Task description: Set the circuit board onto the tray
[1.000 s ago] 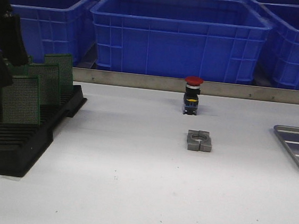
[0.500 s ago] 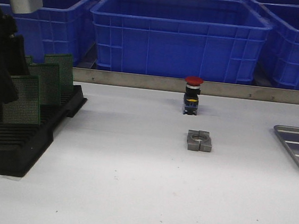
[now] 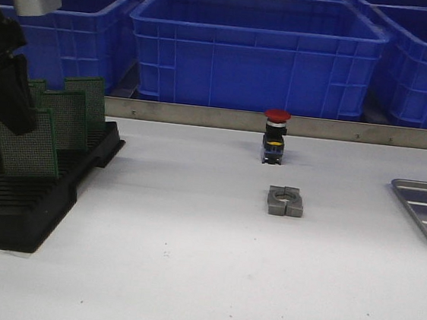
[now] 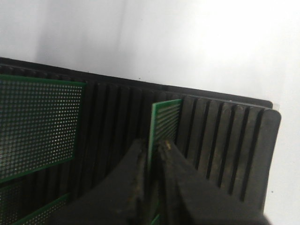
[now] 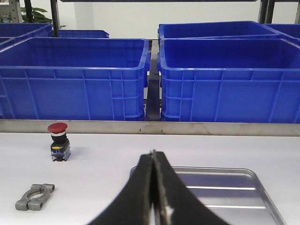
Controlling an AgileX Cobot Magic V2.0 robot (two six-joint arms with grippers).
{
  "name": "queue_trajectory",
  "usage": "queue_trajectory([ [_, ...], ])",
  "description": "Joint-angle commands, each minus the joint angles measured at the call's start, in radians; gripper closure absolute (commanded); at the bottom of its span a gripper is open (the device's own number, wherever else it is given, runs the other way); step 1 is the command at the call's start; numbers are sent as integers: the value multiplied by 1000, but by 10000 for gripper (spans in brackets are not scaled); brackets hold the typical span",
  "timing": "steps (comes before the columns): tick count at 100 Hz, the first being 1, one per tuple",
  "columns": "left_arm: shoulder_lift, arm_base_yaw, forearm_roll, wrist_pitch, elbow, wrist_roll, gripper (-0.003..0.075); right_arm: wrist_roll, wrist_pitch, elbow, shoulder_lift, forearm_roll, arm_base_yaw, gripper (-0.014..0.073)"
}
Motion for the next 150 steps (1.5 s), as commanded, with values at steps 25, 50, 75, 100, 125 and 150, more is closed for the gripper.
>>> queue_trajectory([
  [25,-46,0,-74,2,-78,-23,738,-5,-85,-12,-21,-6,1,662],
  [50,-46,0,-74,165,-181,-50,738,-5,-85,-12,-21,-6,1,662],
  [75,-65,-2,-110,229,-274,-137,738,-5,-85,-12,-21,-6,1,662],
  [100,-152,-43,-213,229,-280,-274,738,-5,-85,-12,-21,-6,1,662],
  [125,-231,-228,-213,228,-280,-355,738,-5,-85,-12,-21,-6,1,662],
  [150,-232,-419,-213,228,-280,-418,738,-5,-85,-12,-21,-6,1,662],
])
